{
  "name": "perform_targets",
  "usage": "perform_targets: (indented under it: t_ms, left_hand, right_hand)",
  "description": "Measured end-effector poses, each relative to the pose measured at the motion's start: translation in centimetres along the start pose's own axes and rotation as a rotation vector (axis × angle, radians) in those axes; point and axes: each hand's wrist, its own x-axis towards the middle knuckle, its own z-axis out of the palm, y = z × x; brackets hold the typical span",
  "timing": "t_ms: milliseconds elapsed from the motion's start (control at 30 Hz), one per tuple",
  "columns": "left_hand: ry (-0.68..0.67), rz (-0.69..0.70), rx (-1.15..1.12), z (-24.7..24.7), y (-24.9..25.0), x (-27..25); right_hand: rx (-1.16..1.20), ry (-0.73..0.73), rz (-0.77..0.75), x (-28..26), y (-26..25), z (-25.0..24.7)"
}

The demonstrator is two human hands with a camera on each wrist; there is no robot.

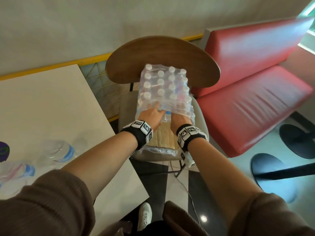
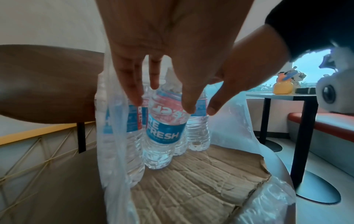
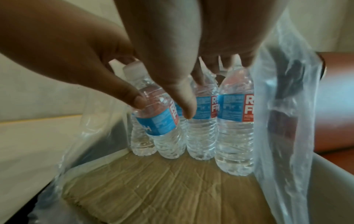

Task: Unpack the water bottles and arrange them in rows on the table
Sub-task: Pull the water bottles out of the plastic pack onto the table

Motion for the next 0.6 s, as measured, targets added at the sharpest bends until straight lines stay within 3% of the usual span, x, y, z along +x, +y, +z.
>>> perform_targets:
  t_ms: [200, 433, 600]
  left_hand:
    - [-0.089, -0.031, -0.258, -0.6, -0.5, -1.0]
    - [0.008, -0.142, -0.429, -3.6, -1.4, -7.2]
    - [0.119, -0.213, -0.559, -4.7, -3.0, -12.0]
  right_hand:
    - [0.217, -0.080, 0.086, 1.0, -0.7, 0.6]
    - [0.309, -0.164, 0.102, 2.3, -0.6, -0.5]
    - [0.333, -0.137, -0.027, -0.2, -2.9, 1.5]
